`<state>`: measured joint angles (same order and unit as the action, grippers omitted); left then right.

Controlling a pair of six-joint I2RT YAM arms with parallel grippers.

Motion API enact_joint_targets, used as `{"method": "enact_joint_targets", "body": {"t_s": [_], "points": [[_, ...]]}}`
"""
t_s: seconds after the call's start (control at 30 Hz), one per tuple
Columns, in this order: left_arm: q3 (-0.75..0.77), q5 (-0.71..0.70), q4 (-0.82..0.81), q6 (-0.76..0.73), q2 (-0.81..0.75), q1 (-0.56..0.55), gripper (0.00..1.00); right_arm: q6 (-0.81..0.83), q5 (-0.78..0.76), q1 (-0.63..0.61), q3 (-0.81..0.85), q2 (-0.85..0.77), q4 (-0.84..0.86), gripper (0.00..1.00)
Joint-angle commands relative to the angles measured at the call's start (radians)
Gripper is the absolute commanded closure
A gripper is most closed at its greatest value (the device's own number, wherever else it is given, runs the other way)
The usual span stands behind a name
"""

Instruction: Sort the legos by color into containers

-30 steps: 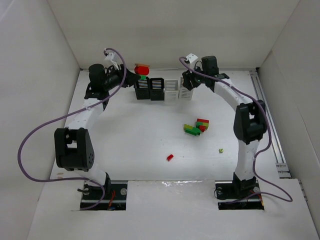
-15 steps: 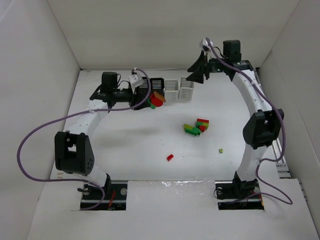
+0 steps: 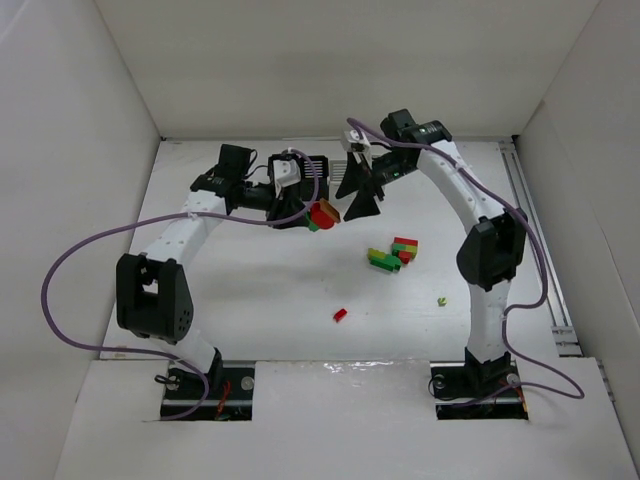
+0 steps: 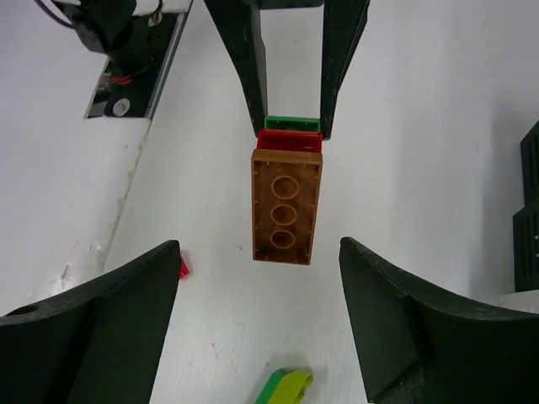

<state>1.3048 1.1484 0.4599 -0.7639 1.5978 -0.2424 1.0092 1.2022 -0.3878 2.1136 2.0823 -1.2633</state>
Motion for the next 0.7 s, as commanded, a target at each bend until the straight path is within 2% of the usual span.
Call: {"method": "enact_joint_targets", "body": {"t_s": [0.0, 0.17, 0.43, 0.53, 0.67], "points": [[0.037, 0.037, -0.061, 0.015, -0.022, -0.018, 1.00, 0.106, -0.003, 0.000, 0.014, -0.018, -0.119, 0.19], [-0.018, 0.027, -0.187, 0.144, -0.048, -0.037, 1.00, 0.088, -0.026, -0.020, 0.014, 0.002, -0.097, 0.19], [-0.018, 0.017, -0.207, 0.167, -0.048, -0.046, 1.00, -0.006, -0.061, -0.040, -0.007, 0.002, -0.002, 0.22], [-0.009, 0.017, -0.207, 0.176, -0.048, -0.046, 1.00, -0.029, -0.061, -0.040, -0.007, 0.002, 0.027, 0.29], [-0.009, 0.017, -0.216, 0.176, -0.048, -0.046, 1.00, -0.049, -0.061, -0.040, -0.007, 0.002, 0.036, 0.52]]}}
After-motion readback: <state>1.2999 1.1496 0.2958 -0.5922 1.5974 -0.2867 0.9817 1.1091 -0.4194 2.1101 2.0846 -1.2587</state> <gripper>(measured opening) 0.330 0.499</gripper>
